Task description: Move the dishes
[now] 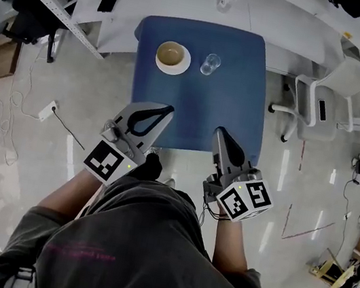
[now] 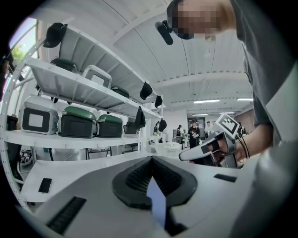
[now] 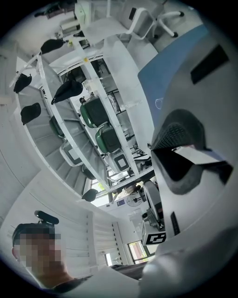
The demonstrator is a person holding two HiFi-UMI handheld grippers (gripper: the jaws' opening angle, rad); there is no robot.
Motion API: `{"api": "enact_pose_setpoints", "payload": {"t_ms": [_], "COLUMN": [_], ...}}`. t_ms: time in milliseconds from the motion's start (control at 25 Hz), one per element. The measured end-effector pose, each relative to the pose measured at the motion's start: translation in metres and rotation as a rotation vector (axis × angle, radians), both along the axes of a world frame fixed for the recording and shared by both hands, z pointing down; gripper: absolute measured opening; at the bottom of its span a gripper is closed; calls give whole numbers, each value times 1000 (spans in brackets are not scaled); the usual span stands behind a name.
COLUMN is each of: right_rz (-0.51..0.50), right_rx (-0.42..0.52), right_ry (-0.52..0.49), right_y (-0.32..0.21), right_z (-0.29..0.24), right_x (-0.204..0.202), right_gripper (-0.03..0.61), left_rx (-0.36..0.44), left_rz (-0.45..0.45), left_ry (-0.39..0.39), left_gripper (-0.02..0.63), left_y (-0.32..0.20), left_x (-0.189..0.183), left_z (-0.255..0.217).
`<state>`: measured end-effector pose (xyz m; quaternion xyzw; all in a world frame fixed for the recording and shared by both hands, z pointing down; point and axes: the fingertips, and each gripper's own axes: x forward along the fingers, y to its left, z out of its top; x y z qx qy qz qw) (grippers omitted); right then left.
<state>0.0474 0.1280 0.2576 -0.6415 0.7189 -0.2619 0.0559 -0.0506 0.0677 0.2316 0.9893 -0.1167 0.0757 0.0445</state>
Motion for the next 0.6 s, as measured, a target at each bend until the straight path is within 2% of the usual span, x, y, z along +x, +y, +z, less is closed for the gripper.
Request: {"api": "enact_pose_setpoints", "payload": {"t_ms": [600], "right_rz": [32], "right_rx": [-55], "right_ry": [18], "right_y": [-72], "right_z": [20], "right_x": [1], "right_gripper": [3], "left_rx": [-31], "left_rz": [38], "left_ry": [-3], "left_gripper": [2], "left_y": [-75], "left_x": [1], "left_z": [20]}}
